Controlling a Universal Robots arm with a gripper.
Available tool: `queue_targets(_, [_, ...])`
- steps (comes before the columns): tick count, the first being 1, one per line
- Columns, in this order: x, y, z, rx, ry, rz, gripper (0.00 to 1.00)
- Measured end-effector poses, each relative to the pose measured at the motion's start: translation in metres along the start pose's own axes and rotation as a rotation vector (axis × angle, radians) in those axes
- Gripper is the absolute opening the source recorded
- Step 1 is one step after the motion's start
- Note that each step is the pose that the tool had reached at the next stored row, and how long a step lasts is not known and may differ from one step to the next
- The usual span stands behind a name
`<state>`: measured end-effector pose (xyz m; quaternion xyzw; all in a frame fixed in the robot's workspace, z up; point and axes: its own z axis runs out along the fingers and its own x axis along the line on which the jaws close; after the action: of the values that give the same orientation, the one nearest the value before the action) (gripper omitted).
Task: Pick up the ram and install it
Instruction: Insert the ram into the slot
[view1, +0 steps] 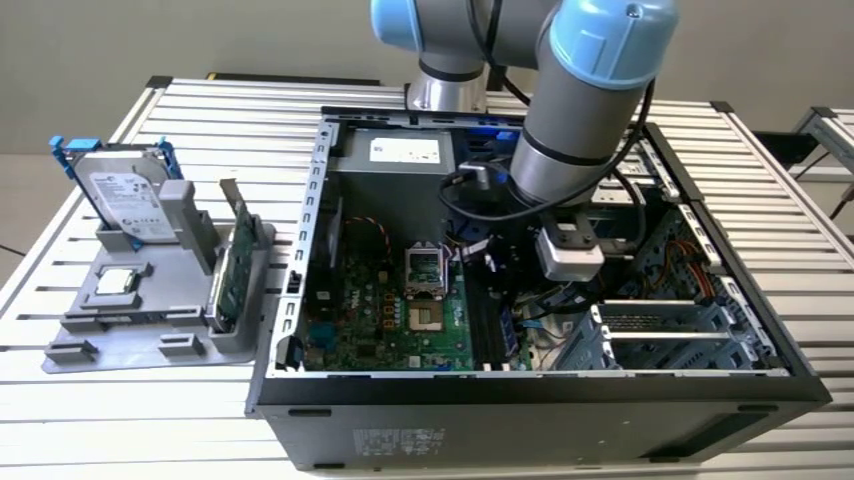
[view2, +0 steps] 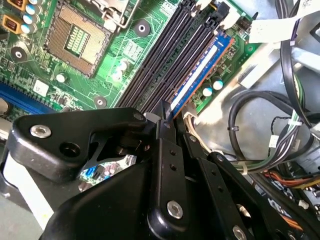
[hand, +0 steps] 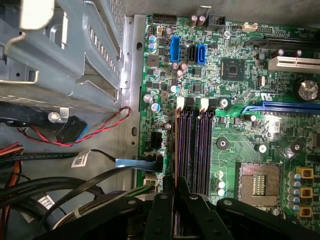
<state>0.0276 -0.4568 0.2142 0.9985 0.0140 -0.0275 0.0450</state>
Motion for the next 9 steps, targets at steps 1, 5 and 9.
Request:
queue_targets(1, [0.0000, 0.0000, 0.0000, 0.0002, -0.0002, 0.002, 0.00])
queue_targets(5, [-0.0001, 0.0001, -0.0001, 0.0010, -0.0019, 0.021, 0.00])
queue_targets(9, [-0.0001, 0.0001, -0.0001, 0.0016, -0.0030, 0.033, 0.00])
